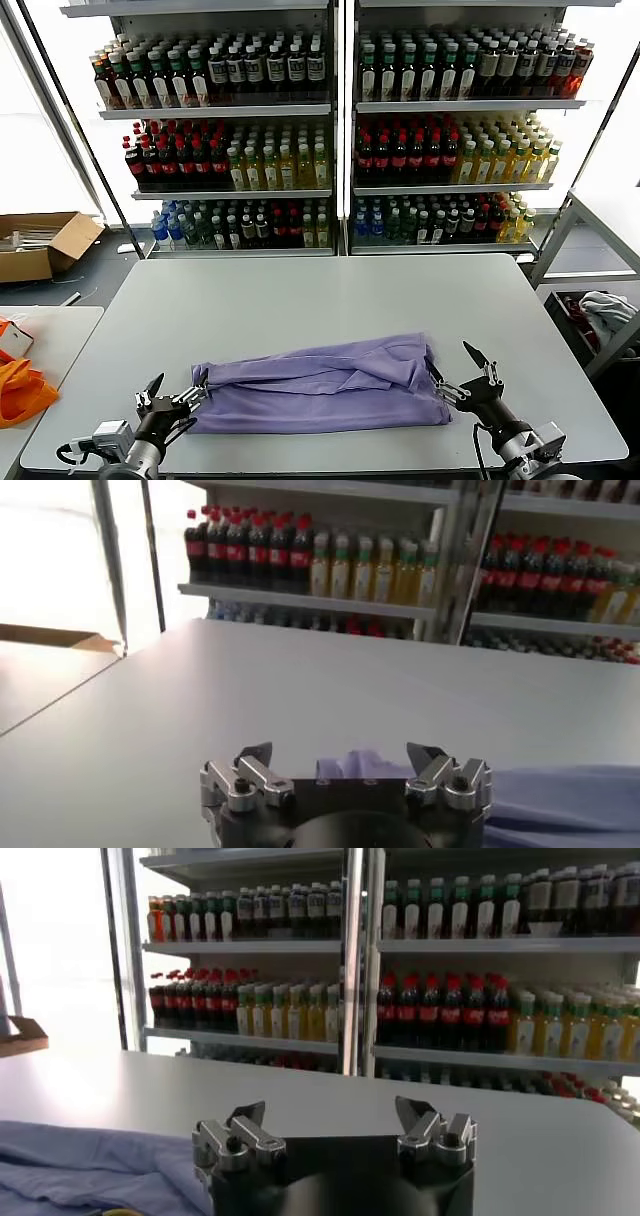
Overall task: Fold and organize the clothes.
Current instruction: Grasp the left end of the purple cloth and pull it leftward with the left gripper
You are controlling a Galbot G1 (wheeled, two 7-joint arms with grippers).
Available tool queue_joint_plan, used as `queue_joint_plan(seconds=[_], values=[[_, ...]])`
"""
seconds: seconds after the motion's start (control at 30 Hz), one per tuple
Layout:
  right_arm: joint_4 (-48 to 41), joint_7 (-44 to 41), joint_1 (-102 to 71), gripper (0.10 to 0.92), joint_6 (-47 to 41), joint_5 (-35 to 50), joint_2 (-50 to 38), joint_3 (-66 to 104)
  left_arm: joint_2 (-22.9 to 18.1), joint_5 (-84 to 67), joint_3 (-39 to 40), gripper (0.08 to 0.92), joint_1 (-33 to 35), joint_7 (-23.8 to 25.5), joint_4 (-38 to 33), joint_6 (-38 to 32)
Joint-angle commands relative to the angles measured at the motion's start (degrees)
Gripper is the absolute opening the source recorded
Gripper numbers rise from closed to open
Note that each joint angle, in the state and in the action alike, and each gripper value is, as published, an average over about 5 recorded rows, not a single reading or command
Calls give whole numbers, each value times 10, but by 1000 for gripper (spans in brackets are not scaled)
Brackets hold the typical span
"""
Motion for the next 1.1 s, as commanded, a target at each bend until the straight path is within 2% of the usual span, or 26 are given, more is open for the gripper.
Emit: queue_joint_plan(seconds=[0.03,0.23,0.33,0.43,0.7,0.8,0.97,1.1], values=[[1,1,-28,823,34,-11,16,15,-58,-27,65,822,-20,-134,41,9],[14,6,-29,823,11,57,6,27,-59,-27,74,823,-26,-107,74,10],[17,6,-29,823,11,61,0,35,-54,-23,79,822,-23,-92,83,5],[19,6,-27,823,11,61,-3,37,-52,-16,86,782,-17,-86,85,-2],[22,7,-13,823,5,61,-5,32,-46,2,96,551,-21,-70,102,-33],[26,7,-9,823,1,62,-7,29,-34,0,88,464,-22,-46,107,-48],[32,7,-6,823,-3,66,-17,27,24,-12,44,325,-7,32,110,-79],[38,8,-5,823,-6,68,-22,27,70,-61,-42,204,-2,64,110,-95]])
